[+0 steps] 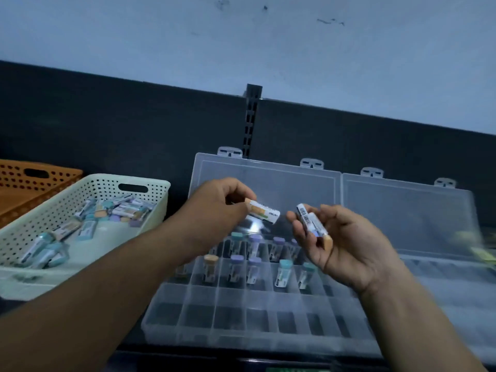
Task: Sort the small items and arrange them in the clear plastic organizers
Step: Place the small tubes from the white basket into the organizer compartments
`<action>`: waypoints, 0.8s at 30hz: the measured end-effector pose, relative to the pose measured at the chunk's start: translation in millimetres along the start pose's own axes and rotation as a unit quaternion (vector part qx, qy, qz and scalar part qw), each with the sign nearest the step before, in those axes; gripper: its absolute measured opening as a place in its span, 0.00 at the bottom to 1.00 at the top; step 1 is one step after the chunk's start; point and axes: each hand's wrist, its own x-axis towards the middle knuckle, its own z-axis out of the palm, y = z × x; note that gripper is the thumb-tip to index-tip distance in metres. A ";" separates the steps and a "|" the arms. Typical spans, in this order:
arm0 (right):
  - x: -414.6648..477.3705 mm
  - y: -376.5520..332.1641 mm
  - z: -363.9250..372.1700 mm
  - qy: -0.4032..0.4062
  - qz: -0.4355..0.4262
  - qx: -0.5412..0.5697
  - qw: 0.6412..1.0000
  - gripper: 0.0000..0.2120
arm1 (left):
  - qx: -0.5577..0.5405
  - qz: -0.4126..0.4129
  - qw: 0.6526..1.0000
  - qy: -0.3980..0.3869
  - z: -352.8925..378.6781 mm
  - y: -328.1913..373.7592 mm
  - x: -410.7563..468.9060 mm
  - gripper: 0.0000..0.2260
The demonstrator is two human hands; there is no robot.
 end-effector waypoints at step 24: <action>-44.8 -36.1 -114.5 0.129 -0.081 -0.236 0.960 0.05 | 0.176 0.075 0.971 -0.144 141.4 3.5 36.1 0.08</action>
